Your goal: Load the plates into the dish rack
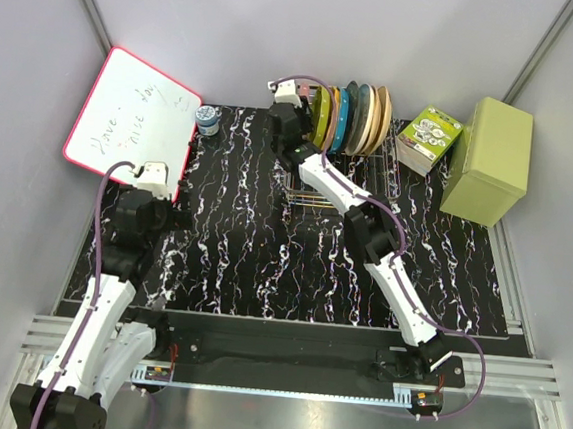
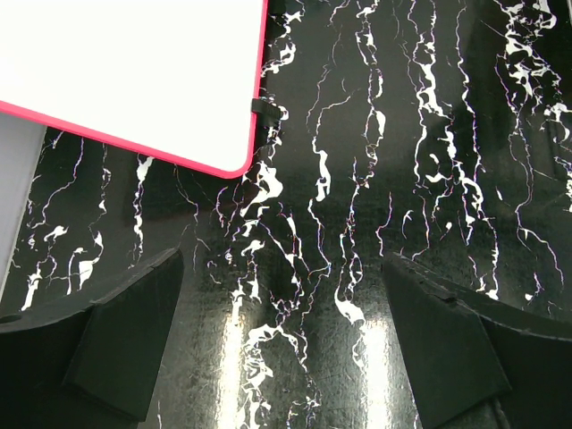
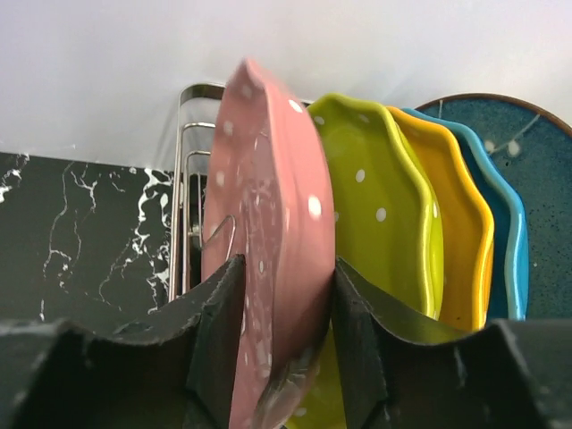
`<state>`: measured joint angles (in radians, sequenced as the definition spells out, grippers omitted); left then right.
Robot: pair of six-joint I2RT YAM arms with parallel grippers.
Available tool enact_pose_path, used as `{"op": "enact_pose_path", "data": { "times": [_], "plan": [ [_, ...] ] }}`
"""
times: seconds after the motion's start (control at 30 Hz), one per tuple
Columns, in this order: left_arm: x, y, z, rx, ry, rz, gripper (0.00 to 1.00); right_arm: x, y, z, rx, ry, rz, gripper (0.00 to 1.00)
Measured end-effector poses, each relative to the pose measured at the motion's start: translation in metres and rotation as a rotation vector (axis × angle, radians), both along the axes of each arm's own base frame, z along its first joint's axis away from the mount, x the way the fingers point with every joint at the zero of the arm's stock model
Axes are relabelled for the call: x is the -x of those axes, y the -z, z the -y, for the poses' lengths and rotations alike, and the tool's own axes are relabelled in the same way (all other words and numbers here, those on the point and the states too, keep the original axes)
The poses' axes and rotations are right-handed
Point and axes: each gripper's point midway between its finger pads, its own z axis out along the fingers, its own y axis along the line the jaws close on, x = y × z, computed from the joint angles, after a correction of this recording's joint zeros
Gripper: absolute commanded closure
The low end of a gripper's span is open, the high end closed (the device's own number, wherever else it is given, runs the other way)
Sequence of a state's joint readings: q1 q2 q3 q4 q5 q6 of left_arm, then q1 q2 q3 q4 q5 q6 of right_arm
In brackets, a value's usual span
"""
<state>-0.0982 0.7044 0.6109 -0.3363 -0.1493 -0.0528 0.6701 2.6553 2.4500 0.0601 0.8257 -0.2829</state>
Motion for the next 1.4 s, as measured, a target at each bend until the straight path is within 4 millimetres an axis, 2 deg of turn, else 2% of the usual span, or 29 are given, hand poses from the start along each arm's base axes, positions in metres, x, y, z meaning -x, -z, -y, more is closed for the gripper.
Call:
{"op": "enact_pose_path", "data": {
  "times": [0.4, 0.43, 0.47, 0.5, 0.53, 0.57, 0.6, 0.73, 0.83, 0.97, 1.03, 1.1, 1.17, 1.23, 1.3, 1.33, 1.4],
  "plan": [
    [0.0, 0.0, 0.003, 0.006, 0.015, 0.001, 0.01, 0.003, -0.012, 0.003, 0.042, 0.017, 0.036, 0.42],
    [0.0, 0.0, 0.003, 0.006, 0.015, 0.001, 0.01, 0.005, -0.015, 0.003, 0.055, 0.013, 0.04, 0.38],
    [0.0, 0.0, 0.003, 0.005, 0.015, 0.002, 0.01, 0.008, -0.019, 0.002, 0.069, 0.008, 0.045, 0.29],
    [-0.001, -0.001, 0.003, 0.003, 0.015, 0.005, 0.01, 0.01, -0.024, 0.001, 0.078, 0.003, 0.051, 0.23],
    [-0.001, -0.002, 0.002, -0.001, 0.016, 0.009, 0.01, 0.015, -0.034, -0.001, 0.093, -0.006, 0.07, 0.18],
    [-0.002, -0.003, 0.002, -0.006, 0.016, 0.015, 0.01, 0.02, -0.045, -0.002, 0.103, -0.012, 0.087, 0.07],
    [-0.003, -0.005, 0.001, -0.013, 0.014, 0.022, 0.01, 0.023, -0.053, -0.002, 0.11, -0.016, 0.1, 0.02],
    [-0.006, -0.011, -0.005, -0.057, -0.002, 0.046, 0.01, 0.051, -0.111, 0.007, 0.147, -0.033, 0.202, 0.0],
    [-0.007, -0.014, -0.013, -0.112, -0.018, 0.054, 0.01, 0.077, -0.151, 0.03, 0.161, -0.026, 0.25, 0.0],
    [-0.013, -0.028, -0.027, -0.204, -0.058, 0.104, 0.01, 0.107, -0.193, 0.077, 0.115, -0.034, 0.221, 0.0],
    [-0.019, -0.035, -0.033, -0.241, -0.081, 0.134, 0.01, 0.115, -0.208, 0.11, 0.051, -0.047, 0.178, 0.0],
    [-0.025, -0.037, -0.035, -0.26, -0.088, 0.142, 0.01, 0.123, -0.217, 0.156, -0.026, -0.046, 0.136, 0.0],
    [-0.032, -0.034, -0.034, -0.262, -0.083, 0.138, 0.01, 0.137, -0.212, 0.201, -0.069, -0.007, 0.094, 0.0],
    [-0.039, -0.028, -0.03, -0.255, -0.068, 0.12, 0.01, 0.159, -0.192, 0.235, -0.106, 0.032, 0.036, 0.0],
    [-0.048, -0.022, -0.024, -0.235, -0.04, 0.097, 0.01, 0.183, -0.162, 0.243, -0.134, 0.027, -0.048, 0.0],
    [-0.054, -0.021, -0.019, -0.22, -0.019, 0.087, 0.01, 0.196, -0.141, 0.24, -0.156, -0.001, -0.109, 0.0],
    [-0.064, -0.023, -0.011, -0.193, 0.012, 0.081, 0.01, 0.213, -0.114, 0.235, -0.196, -0.046, -0.19, 0.0]
  ]
}}
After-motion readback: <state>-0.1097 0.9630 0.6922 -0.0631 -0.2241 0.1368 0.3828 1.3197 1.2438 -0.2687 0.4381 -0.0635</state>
